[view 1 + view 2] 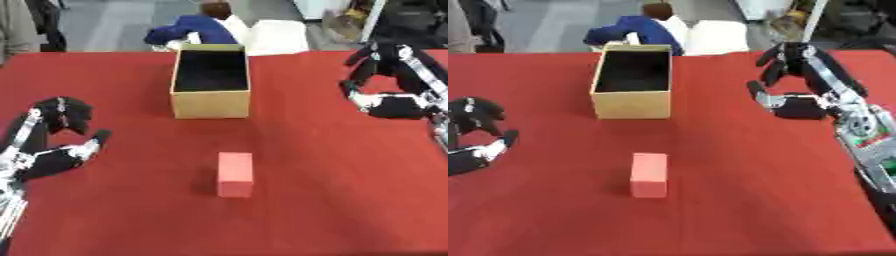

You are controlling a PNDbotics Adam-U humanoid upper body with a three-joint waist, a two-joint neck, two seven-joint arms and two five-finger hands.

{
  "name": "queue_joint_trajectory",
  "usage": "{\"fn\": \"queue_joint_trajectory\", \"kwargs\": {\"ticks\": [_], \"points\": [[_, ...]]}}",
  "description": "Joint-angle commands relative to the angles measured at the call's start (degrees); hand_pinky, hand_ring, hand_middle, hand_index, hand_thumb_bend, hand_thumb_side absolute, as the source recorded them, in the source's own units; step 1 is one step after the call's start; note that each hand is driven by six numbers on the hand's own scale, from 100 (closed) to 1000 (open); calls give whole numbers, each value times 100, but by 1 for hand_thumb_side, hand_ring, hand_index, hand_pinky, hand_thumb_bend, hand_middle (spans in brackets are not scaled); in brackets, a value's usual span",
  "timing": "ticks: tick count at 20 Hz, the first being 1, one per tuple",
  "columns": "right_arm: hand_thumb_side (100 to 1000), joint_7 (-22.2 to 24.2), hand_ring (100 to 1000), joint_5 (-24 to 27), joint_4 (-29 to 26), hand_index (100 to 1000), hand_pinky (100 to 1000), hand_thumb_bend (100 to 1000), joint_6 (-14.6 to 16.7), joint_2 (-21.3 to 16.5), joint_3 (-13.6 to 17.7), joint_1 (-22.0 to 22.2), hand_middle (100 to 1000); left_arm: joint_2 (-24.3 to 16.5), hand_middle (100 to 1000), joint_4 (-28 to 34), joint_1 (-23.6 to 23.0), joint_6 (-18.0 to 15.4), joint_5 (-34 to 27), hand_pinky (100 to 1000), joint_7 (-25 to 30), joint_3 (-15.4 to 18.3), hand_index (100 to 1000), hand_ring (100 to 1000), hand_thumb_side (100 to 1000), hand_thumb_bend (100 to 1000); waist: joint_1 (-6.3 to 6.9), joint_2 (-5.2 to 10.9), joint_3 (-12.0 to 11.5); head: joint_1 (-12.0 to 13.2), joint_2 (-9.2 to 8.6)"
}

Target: Pick up objects on the table and place them in the box.

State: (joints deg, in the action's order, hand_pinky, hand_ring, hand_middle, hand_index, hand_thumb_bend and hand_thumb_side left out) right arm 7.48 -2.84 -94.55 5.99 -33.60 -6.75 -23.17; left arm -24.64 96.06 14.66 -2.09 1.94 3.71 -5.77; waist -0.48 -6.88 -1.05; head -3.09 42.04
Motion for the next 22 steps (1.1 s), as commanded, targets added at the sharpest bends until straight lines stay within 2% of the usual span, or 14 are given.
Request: {"fn": "queue_joint_trajectory", "kwargs": {"ticks": [1, 9, 11, 12, 14, 18, 19, 20, 21, 22], "points": [[100, -26, 574, 1, -59, 417, 547, 286, -30, -102, 56, -61, 624, -53, 627, 121, 56, 18, -35, 549, -17, 7, 443, 669, 100, 391, 3, 56, -2, 22, -10], [100, -42, 575, -6, -59, 459, 549, 285, -44, -105, 56, -69, 624, -56, 628, 132, 63, 52, -20, 550, -42, -13, 455, 670, 100, 362, -4, 53, -10, 28, -17], [100, -52, 575, -3, -60, 484, 550, 289, -46, -105, 57, -71, 624, -56, 630, 132, 63, 61, -17, 550, -54, -15, 493, 671, 100, 358, -5, 52, -11, 21, -16], [100, -54, 576, -2, -60, 528, 550, 305, -47, -105, 57, -71, 624, -55, 632, 133, 62, 66, -17, 551, -60, -17, 533, 672, 100, 368, -5, 52, -11, 17, -15], [100, -47, 576, 5, -59, 575, 552, 297, -49, -106, 55, -72, 624, -54, 635, 135, 58, 70, -19, 552, -59, -24, 610, 674, 100, 424, -4, 49, -9, 14, -16], [100, 46, 582, 20, -57, 633, 559, 289, -46, -142, 30, -85, 631, -57, 638, 138, 54, 67, -45, 553, -16, -29, 684, 676, 100, 496, 0, 42, -10, 9, -18], [100, 95, 583, 22, -68, 644, 561, 315, -32, -171, 20, -89, 632, -58, 638, 140, 55, 61, -54, 553, 3, -32, 689, 676, 100, 508, 1, 39, -12, 4, -19], [100, 144, 586, 24, -83, 665, 564, 382, -15, -206, 7, -92, 636, -59, 640, 143, 57, 54, -62, 554, 23, -34, 700, 677, 100, 585, 1, 37, -13, -2, -16], [100, 205, 588, 24, -102, 678, 566, 430, 10, -251, -11, -100, 638, -60, 640, 148, 59, 39, -70, 554, 43, -36, 703, 678, 100, 614, 2, 35, -15, -5, -12], [100, 265, 592, 23, -115, 701, 570, 502, 32, -294, -27, -115, 643, -62, 642, 151, 60, 24, -74, 555, 63, -37, 707, 679, 100, 681, 2, 33, -18, -8, -11]]}}
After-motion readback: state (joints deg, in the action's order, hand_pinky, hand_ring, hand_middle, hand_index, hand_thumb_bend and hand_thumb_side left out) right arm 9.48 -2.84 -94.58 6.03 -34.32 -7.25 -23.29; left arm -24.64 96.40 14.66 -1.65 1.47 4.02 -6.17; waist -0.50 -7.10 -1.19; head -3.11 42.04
